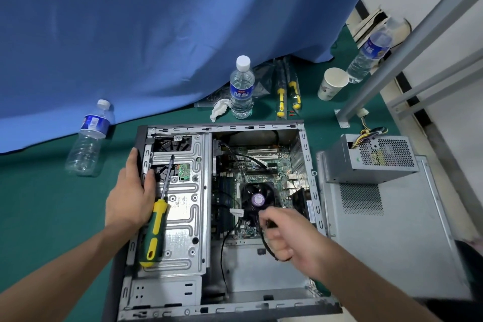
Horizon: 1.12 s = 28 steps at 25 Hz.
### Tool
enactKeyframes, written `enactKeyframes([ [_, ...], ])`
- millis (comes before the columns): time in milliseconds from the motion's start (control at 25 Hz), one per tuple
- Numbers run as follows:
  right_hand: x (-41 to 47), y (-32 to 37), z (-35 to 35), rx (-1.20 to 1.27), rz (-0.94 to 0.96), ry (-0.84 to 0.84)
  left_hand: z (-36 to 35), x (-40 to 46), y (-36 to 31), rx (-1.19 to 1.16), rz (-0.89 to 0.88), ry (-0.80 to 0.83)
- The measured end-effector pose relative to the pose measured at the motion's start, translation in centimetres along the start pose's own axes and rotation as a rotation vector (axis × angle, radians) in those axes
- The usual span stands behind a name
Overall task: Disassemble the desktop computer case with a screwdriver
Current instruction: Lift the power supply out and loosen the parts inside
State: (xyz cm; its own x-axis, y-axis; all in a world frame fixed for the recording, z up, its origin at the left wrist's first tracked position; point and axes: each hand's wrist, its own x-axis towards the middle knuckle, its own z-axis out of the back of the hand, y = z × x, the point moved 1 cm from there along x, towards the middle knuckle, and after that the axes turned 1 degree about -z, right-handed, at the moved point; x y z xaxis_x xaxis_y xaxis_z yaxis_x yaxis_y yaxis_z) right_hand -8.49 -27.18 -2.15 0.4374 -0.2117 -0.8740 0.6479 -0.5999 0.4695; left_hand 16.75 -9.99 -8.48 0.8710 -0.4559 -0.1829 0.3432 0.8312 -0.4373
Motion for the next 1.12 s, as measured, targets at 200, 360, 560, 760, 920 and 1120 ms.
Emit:
enactKeyframes([
  [200, 1.6, 1.0, -0.1, 0.189, -0.014, 0.013, -0.1, 0.1, 0.0, 0.007, 0.000, 0.000],
  [360, 2.5, 1.9, 0.2, 0.199, 0.084, -0.021, 0.0, 0.1, 0.0, 0.001, -0.001, -0.003],
  [560, 3.3, 2.7, 0.1, -0.239, 0.289, -0.107, 0.0, 0.0, 0.0, -0.004, 0.002, -0.001],
  [760, 4.6, 4.6, -0.9, -0.464, 0.350, -0.172, 0.1, 0.0, -0.2, -0.010, 0.006, 0.004],
  [920, 6.3, 6.0, -2.4, -0.555, 0.380, -0.210, 0.1, 0.0, -0.2, -0.017, 0.008, 0.004],
  [1120, 7.4, 4.6, -4.8, -0.632, 0.418, -0.233, 0.1, 0.0, -0.3, -0.017, 0.015, 0.005],
])
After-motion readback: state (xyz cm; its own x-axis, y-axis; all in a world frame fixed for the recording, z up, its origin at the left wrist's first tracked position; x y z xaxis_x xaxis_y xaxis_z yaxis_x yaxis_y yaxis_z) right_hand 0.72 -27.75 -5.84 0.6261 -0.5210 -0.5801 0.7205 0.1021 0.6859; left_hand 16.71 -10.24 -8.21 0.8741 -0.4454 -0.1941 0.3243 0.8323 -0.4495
